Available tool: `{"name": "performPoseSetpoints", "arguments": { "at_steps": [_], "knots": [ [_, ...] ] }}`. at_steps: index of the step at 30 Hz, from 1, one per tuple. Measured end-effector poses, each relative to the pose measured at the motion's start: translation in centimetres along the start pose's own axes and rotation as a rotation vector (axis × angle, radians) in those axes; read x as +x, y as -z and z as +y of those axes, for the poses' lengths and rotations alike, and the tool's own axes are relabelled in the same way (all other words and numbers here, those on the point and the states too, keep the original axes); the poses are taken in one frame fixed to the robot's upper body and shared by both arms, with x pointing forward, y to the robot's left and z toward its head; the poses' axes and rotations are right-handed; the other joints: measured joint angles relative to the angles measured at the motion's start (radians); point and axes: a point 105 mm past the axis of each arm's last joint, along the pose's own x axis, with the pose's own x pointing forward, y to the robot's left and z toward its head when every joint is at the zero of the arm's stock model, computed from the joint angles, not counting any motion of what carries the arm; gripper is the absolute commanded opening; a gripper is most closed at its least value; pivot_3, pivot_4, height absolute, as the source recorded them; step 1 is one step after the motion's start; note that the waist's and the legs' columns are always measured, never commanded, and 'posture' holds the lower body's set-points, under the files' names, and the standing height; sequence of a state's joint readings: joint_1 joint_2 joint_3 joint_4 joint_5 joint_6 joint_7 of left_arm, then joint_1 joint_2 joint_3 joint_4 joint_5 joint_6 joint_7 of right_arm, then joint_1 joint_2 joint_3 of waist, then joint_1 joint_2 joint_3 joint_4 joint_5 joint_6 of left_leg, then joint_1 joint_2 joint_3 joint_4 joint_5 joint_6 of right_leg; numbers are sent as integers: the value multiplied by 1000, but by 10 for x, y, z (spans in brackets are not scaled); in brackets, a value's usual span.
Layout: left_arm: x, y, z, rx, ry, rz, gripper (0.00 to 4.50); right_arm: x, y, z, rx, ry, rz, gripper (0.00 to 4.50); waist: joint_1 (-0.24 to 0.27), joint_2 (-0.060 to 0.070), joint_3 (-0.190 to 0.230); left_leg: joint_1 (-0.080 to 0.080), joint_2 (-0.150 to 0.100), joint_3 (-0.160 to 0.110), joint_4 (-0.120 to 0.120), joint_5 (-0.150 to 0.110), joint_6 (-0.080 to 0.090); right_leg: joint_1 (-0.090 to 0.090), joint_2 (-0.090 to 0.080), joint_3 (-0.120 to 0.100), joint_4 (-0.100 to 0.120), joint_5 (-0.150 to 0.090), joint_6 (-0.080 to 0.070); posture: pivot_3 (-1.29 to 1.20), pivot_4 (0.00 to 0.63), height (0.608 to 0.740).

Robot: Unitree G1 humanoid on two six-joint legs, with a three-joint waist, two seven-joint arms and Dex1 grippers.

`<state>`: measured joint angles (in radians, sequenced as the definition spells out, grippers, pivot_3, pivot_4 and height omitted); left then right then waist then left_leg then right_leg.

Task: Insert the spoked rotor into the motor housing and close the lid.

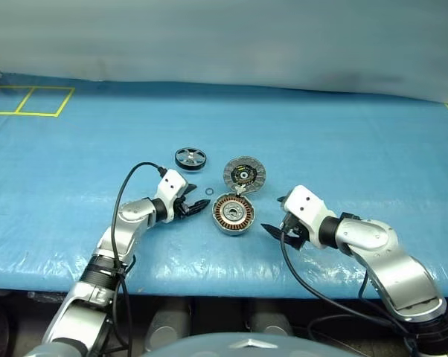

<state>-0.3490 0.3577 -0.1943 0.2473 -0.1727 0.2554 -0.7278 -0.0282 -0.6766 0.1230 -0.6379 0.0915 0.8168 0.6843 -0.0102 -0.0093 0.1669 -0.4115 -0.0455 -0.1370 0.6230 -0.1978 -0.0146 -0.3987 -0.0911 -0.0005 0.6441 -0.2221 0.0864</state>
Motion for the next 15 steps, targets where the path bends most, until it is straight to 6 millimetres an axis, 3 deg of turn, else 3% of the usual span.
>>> {"name": "performPoseSetpoints", "arguments": {
  "at_steps": [3, 15],
  "knots": [
    [3, 1, 5, 18, -9, 6, 2091, 0, 2, 0, 0, 10, 8, 4011, 0, 0, 0, 0, 0, 0, 1, 0, 0, 0, 0, 0, 0, 0, 0, 0, 150, 740],
    [15, -3, -3, 38, 44, 0, 2091, 2, 7, 12, 40, -33, 9, 4011, 0, 0, 0, 0, 0, 0, 1, 0, 0, 1, 0, 0, 0, 0, 1, 0, 150, 740]
  ]
}}
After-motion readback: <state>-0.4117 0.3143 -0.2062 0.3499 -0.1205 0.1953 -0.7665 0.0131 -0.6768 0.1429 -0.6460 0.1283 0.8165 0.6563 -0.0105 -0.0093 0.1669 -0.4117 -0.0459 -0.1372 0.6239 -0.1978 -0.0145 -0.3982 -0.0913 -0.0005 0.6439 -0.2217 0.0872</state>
